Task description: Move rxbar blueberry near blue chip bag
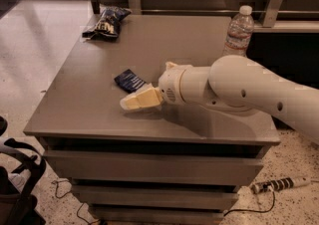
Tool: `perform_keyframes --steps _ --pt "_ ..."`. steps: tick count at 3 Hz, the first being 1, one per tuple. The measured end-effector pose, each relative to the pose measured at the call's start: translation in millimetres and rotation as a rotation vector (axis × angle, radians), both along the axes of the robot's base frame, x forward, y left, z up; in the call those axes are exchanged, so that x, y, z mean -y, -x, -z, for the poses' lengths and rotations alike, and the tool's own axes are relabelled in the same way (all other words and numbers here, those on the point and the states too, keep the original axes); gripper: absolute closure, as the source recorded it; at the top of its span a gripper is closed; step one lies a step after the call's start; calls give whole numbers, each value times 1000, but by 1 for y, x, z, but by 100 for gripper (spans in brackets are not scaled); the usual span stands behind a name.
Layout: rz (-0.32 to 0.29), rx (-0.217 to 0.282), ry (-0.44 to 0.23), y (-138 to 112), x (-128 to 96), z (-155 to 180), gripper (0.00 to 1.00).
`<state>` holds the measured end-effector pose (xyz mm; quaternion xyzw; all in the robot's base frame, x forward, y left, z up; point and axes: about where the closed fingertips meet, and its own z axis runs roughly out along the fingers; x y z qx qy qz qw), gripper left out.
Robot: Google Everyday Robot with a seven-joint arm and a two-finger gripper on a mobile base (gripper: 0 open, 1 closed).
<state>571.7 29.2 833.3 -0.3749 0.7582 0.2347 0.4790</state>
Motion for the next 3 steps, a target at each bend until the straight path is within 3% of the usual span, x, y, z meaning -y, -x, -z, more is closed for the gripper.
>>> perform_keyframes --steps 2,3 --pt "19 -12 -11 -3 -19 22 0" --pt "24 -15 -15 -3 -27 30 15"
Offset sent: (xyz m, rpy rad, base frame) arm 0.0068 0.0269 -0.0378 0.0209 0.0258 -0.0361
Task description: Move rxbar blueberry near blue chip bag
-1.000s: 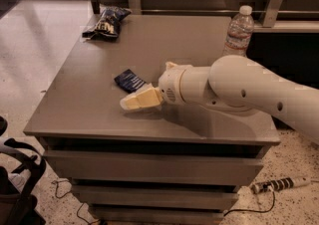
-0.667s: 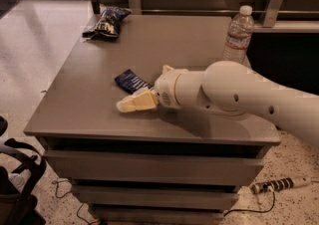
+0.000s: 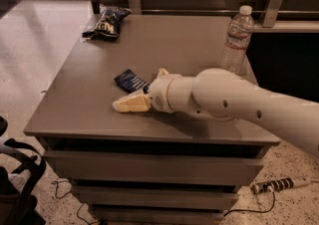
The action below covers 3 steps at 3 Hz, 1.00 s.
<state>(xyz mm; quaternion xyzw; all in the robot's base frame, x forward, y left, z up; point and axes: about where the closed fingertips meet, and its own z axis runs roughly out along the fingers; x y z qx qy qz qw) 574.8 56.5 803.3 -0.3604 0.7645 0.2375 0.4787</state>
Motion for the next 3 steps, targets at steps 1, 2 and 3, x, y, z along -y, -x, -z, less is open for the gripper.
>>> perform_keyframes --steps 1,2,3 --pt "0 1 0 0 -1 0 39" --pt "0 1 0 0 -1 -3 62" --pt "0 1 0 0 -1 -6 86"
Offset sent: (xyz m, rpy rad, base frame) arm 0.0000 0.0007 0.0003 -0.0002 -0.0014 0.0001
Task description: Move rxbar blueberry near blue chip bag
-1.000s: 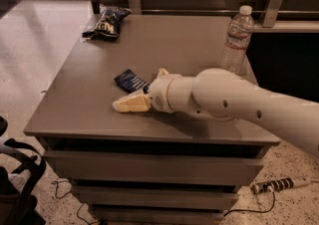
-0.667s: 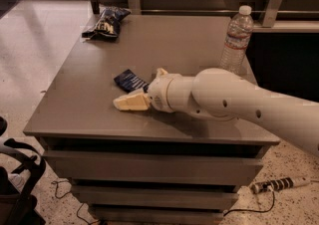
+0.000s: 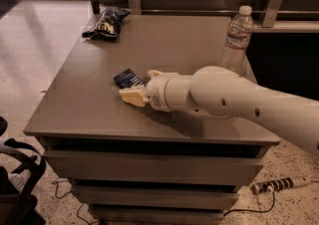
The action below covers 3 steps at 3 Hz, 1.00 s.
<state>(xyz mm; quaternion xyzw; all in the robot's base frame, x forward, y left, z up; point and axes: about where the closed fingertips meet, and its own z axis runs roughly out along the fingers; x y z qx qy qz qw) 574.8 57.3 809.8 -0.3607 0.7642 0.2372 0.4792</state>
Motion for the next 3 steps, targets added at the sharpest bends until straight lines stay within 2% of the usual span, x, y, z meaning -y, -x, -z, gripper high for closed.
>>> perform_keyframes --steps 1,2,3 --pt "0 0 0 0 0 -2 100" --pt "1 -3 -6 -5 0 -8 100" --pt "-2 -23 -28 -31 4 -12 100"
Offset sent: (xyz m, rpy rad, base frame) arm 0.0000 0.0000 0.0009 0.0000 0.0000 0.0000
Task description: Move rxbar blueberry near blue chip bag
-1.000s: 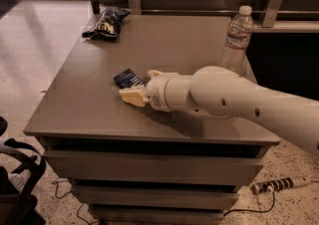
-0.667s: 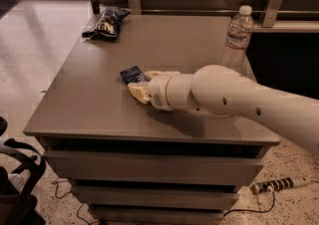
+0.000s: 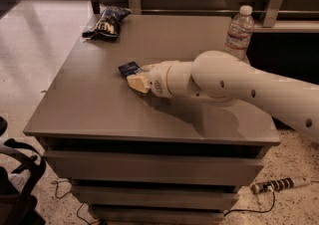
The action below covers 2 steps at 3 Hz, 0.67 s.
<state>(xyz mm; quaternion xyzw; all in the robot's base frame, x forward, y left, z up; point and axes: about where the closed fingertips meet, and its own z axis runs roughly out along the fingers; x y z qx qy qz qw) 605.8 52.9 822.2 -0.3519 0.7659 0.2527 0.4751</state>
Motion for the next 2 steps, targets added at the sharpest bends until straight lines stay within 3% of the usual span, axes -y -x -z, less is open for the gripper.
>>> perform_keyframes --steps 2 --pt "80 -40 -8 -76 23 -40 100"
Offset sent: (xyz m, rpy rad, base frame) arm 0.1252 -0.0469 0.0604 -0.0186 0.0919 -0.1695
